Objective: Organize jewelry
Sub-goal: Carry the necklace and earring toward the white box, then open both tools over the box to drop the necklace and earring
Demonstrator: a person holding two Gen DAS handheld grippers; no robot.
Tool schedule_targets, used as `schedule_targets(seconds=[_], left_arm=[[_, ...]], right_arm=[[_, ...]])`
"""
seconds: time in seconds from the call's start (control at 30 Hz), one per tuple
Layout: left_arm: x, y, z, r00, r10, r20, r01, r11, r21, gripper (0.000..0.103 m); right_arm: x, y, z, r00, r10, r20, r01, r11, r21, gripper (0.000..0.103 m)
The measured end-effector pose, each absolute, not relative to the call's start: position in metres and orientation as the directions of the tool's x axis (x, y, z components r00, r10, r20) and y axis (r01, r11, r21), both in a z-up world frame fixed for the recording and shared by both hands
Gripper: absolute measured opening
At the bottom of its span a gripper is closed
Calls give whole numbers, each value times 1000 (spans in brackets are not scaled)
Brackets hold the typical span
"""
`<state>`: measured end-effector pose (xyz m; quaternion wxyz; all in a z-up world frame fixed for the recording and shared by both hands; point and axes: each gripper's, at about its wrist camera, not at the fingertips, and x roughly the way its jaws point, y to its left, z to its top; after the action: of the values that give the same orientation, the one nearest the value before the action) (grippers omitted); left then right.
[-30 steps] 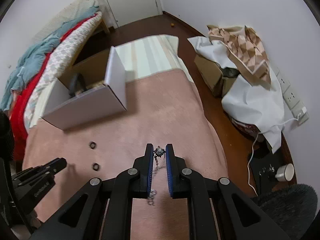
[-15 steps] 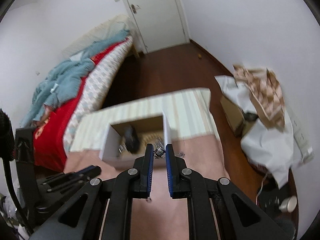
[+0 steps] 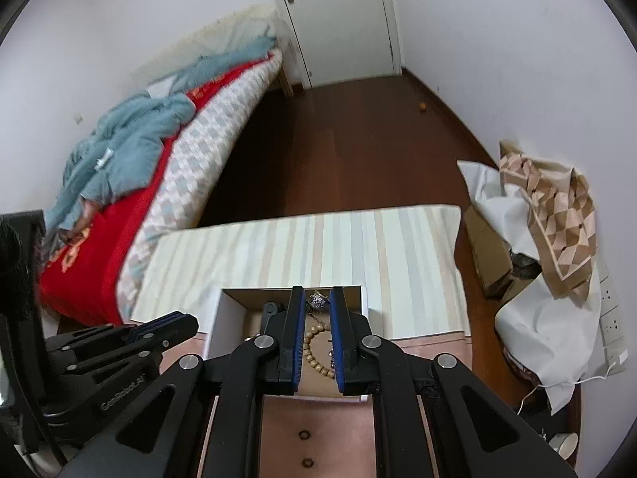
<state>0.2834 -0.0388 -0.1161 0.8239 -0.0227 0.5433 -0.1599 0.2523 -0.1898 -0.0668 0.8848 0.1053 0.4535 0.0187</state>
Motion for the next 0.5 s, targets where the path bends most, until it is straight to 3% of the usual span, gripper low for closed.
schedule_targets(seconds=[0.2,0.3,0.37,0.43,0.5], left_arm=[[308,-38,-138,308,-235,-922,202,963,-178,10],[312,-34,-138,326,-207,-922,183,971,-153,28],[313,-30,-135,355,-173,-919,158,980,-124,65],[311,-25,-133,389,-134,-911,132,987,-89,75],[310,-22,-133,406,-100,-908,114,992,-59,77]], right_arm=[[291,-191,-107,502,148,-852,61,977,205,13],[304,-193,-119,454,147,-879,71,977,200,16],[307,-196,-123,441,142,-886,74,978,194,30],[306,-197,-124,441,115,-890,77,983,166,59],[304,-197,-125,437,106,-893,74,985,153,66]])
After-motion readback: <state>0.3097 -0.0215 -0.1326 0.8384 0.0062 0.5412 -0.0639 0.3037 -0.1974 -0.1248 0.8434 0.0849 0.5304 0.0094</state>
